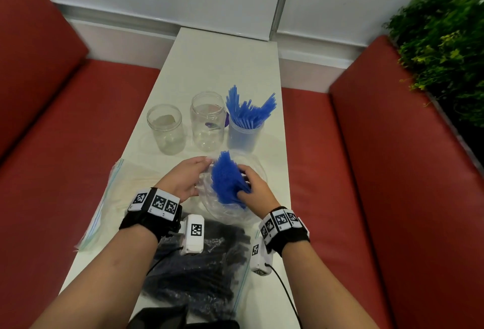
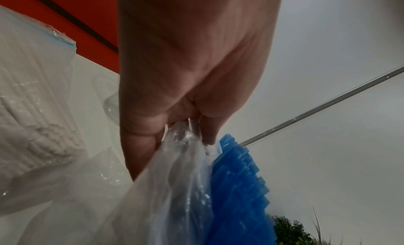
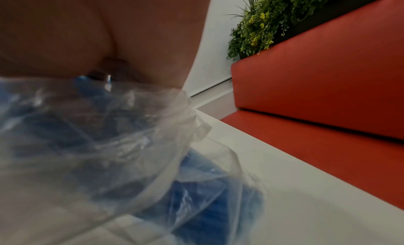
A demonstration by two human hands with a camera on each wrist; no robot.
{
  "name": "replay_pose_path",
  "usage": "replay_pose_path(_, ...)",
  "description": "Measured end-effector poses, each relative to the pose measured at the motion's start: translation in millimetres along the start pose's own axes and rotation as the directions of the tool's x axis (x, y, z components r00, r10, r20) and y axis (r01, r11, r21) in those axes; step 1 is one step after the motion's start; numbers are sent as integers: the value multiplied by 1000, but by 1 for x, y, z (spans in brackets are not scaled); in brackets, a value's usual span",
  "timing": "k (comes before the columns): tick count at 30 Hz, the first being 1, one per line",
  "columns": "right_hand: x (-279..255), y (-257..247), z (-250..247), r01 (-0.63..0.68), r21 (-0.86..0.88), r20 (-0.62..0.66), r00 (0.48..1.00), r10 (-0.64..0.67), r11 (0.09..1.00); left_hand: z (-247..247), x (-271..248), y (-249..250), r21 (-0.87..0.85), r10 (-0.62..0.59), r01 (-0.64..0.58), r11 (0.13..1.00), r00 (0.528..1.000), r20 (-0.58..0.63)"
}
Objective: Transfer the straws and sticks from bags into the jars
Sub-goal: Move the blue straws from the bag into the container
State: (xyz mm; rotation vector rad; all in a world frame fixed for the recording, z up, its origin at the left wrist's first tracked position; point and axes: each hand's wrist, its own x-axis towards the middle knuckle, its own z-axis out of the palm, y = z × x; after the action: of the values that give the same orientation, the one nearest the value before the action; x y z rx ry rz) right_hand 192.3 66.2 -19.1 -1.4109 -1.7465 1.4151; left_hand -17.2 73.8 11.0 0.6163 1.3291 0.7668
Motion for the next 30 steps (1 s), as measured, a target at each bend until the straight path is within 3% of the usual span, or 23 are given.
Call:
replay_pose_path(5, -8, 5, 0, -37, -36, -148, 988, 32, 999, 5, -4, -3, 12, 0, 0, 1000, 1000, 0)
replay_pose_path(15, -8, -11, -6, 62, -88, -238, 968, -81, 994, 2, -8, 4, -37, 20, -19, 999, 999, 26)
replay_pose_path(22, -12, -11, -1, 0, -28, -217, 976, -6, 1000, -1, -8, 4, -36, 19, -17, 999, 999, 41)
replay_pose_path(30, -8, -32, -9, 50, -41, -291, 955, -60, 998, -5, -4, 9, -34, 18, -16, 999, 999, 34)
